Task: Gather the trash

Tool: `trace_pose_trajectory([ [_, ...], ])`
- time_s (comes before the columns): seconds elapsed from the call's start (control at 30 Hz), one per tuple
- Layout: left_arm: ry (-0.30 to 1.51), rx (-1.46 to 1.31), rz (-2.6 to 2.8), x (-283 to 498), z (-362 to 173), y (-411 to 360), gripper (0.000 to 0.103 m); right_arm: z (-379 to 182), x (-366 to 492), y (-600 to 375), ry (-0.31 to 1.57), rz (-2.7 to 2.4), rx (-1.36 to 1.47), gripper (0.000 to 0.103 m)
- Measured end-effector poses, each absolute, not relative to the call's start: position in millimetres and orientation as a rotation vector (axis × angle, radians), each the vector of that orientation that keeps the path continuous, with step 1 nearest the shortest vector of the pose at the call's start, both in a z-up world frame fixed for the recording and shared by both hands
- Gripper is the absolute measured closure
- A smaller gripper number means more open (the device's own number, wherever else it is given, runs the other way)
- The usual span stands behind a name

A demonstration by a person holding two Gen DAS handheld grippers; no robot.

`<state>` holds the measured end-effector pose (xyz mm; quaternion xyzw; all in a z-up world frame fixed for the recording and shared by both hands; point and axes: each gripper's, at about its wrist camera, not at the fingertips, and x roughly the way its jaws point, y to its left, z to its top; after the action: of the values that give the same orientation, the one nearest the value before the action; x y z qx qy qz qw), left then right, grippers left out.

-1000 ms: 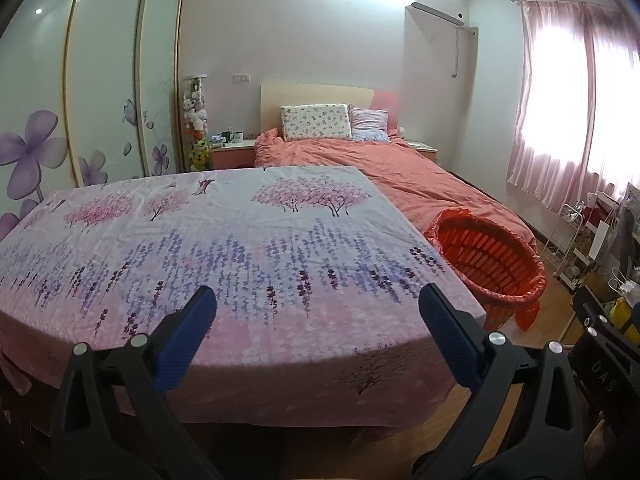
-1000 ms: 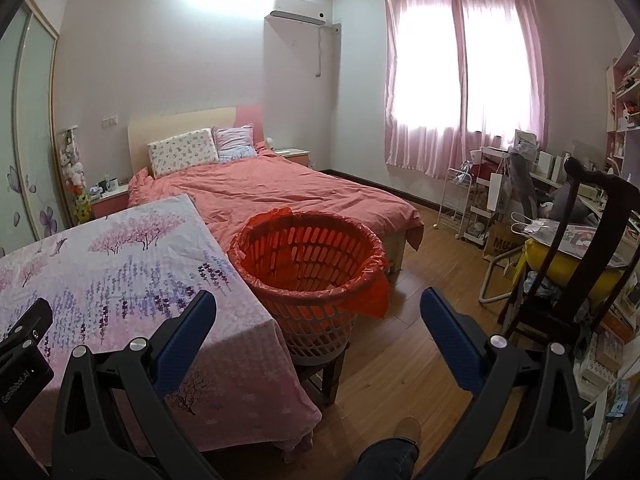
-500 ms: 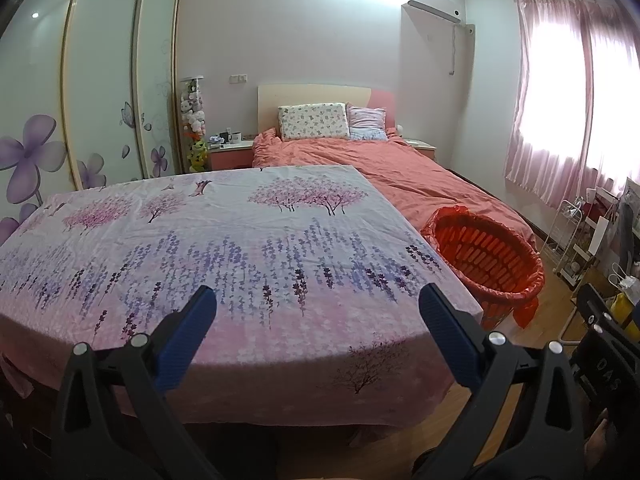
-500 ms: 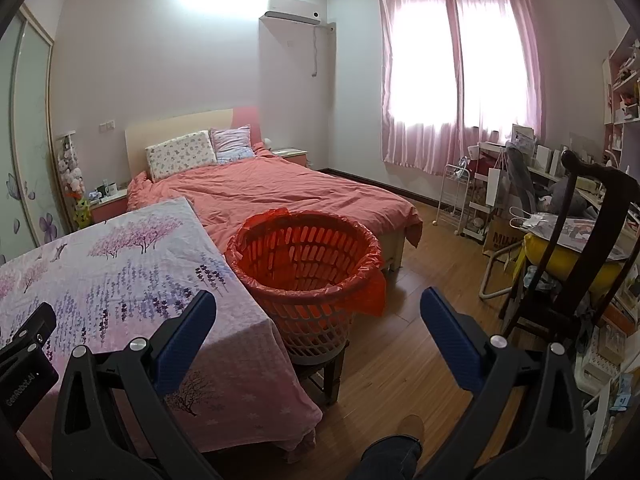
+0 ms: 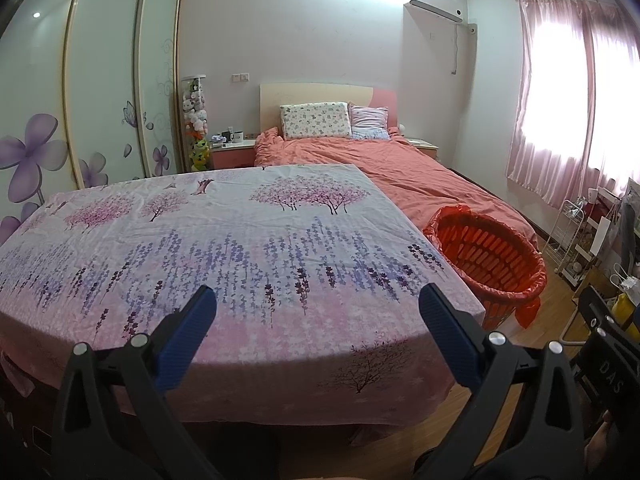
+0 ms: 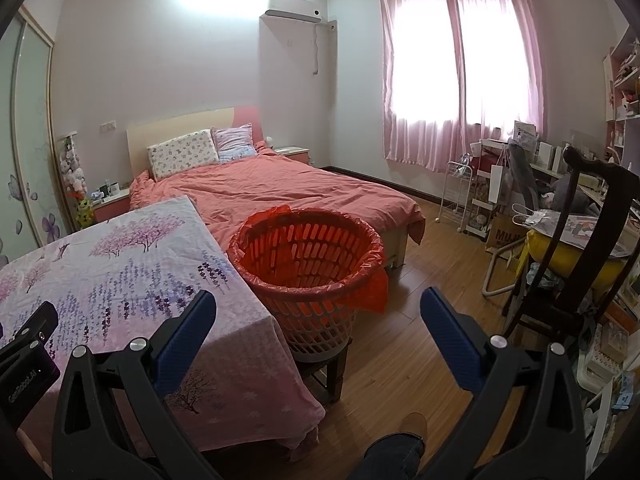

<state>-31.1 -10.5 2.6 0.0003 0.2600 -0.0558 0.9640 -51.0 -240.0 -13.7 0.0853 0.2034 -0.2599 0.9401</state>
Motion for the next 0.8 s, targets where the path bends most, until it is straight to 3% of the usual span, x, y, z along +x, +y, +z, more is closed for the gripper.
trace_pose_trajectory([
  [0.8,0.527,0.002,-0.109,-31.2,2.2,-10.2,0.004,-14.6,-50.5,-237.3,0.419,-0.526,0.18,0.002],
])
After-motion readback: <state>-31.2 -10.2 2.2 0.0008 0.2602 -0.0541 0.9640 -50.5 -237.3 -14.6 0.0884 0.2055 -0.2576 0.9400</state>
